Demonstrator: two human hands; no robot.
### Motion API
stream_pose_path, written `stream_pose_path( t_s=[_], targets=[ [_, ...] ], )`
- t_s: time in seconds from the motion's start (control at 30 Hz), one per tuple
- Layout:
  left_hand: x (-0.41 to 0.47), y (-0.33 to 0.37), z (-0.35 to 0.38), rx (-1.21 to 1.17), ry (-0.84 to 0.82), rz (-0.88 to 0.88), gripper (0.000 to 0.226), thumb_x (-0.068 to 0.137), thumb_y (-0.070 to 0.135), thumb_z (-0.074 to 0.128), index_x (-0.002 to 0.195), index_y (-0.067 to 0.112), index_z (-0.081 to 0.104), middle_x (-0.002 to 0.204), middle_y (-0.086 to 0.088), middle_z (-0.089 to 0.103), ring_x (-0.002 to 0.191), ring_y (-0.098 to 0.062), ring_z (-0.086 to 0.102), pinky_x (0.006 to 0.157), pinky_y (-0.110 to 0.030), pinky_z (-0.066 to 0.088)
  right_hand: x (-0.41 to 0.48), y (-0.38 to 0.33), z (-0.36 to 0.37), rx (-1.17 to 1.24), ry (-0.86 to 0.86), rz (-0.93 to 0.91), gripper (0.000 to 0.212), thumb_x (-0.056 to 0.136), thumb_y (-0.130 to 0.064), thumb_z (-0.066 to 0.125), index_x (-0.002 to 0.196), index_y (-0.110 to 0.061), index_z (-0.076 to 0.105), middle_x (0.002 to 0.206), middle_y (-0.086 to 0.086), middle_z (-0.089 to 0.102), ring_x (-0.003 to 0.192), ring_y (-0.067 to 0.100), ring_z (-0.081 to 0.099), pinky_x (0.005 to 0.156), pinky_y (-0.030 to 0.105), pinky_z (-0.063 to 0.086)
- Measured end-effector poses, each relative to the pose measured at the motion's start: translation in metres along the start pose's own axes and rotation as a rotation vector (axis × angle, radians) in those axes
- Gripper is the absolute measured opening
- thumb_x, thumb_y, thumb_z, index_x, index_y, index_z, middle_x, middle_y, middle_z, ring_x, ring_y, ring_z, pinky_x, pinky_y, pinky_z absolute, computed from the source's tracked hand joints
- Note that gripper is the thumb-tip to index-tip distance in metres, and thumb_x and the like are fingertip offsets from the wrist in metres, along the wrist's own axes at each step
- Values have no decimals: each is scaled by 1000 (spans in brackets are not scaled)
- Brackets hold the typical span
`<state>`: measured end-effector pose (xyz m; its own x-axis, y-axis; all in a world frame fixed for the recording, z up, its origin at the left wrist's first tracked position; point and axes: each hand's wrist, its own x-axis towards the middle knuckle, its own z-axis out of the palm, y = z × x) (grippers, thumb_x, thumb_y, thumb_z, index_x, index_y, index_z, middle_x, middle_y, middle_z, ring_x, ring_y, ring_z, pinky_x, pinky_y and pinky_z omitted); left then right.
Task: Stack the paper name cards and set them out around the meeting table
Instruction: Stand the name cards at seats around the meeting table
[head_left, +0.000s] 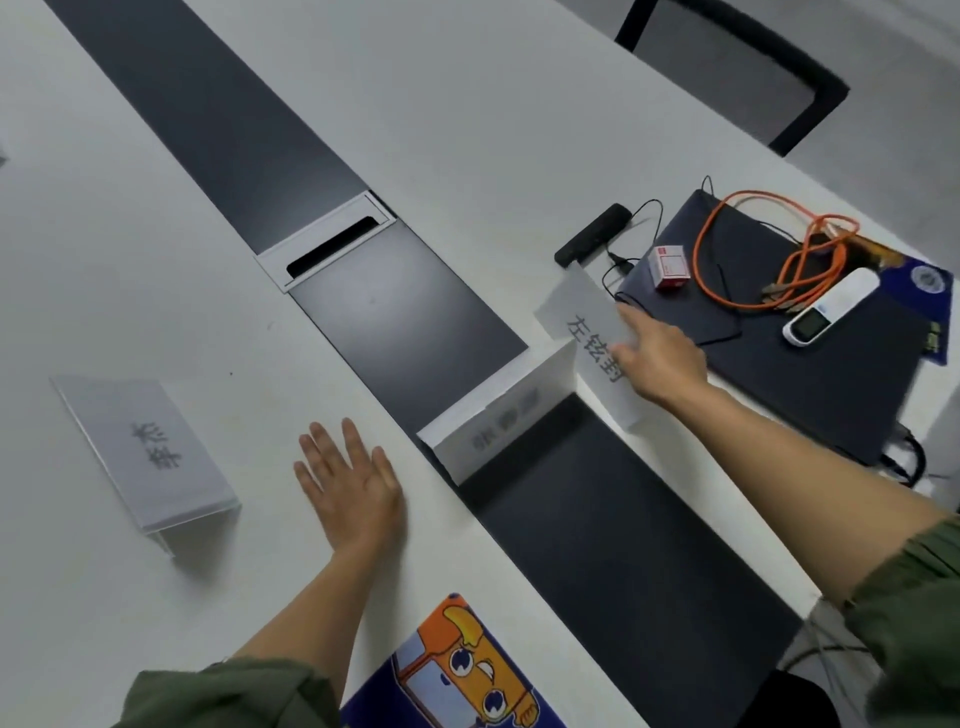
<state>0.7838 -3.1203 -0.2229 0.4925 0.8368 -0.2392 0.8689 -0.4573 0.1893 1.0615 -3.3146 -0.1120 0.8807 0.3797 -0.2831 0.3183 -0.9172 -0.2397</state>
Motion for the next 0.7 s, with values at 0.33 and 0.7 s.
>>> stream_pose_path(
  t_s=[0.33,0.7],
  targets=[
    [3,1,8,55,39,-24,63,96,40,16,154,15,19,162,-16,7,150,-31,1,121,-47,2,108,-71,-2,86,-15,-113,41,96,-29,45,137,-32,40,126,7,61,109,36,57,80,41,43],
    [10,-4,9,86,28,-27,63,95,40,18,153,14,26,161,-17,14,149,-33,9,120,-48,6,145,-95,16,269,-5,4,59,94,-50,49,146,-27,35,138,7,55,124,34,52,96,49,44]
  ],
)
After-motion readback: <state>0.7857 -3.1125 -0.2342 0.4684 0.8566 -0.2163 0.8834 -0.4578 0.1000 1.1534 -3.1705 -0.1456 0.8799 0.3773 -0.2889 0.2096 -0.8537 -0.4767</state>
